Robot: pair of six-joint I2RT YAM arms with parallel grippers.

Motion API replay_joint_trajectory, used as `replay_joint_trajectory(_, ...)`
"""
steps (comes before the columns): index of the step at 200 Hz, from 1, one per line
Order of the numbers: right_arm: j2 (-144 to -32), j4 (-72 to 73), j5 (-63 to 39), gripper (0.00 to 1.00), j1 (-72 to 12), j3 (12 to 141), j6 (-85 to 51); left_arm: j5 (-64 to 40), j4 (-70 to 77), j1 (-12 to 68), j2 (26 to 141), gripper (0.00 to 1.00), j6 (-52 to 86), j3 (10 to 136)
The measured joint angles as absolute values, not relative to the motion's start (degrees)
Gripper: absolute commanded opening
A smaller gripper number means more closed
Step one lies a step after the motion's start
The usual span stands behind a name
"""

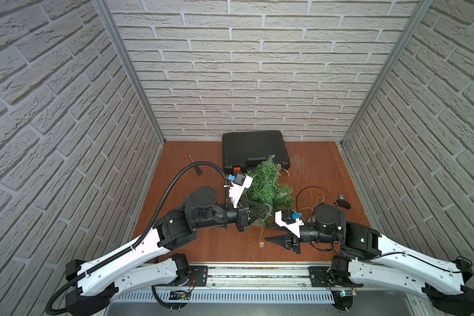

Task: Wrap string light around the christmas tree
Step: Wrap the light string around the Christmas tree.

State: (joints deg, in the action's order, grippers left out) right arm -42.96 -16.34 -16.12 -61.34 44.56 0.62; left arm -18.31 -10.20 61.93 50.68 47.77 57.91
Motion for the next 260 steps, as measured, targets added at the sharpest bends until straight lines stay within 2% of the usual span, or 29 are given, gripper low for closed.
replay_joint_trajectory(136,-43.18,-7.57,-8.27,0.49,-63.07,43.40,-0.25,-17.41,-5.15,64.05,53.78,0.00,49.71,58.96)
replay_joint_trajectory(168,-44.86,-6.59,-8.08,0.31,-63.35,43.42,-0.25,-17.39,-4.97,64.62,54.59,0.00,49.60,59.83)
replay_joint_trajectory(180,-45.21,-6.76,-7.51,0.19,-63.51,43.57,0.01,-17.21,-4.86,64.62,54.57,0.00,49.52,59.86)
replay_joint_trajectory(190,-45.25,-7.64,-6.96,0.12,-63.59,44.03,-0.08,-16.88,-4.86,64.62,54.57,0.00,49.30,59.86)
replay_joint_trajectory(240,-41.19,-18.85,0.16,0.03,-63.68,47.97,0.01,-13.34,-6.44,64.64,54.94,0.00,46.06,60.86)
replay_joint_trajectory(260,-37.08,-23.66,4.93,0.03,-63.75,48.99,-0.01,-12.03,-6.31,64.64,55.07,0.00,44.73,61.12)
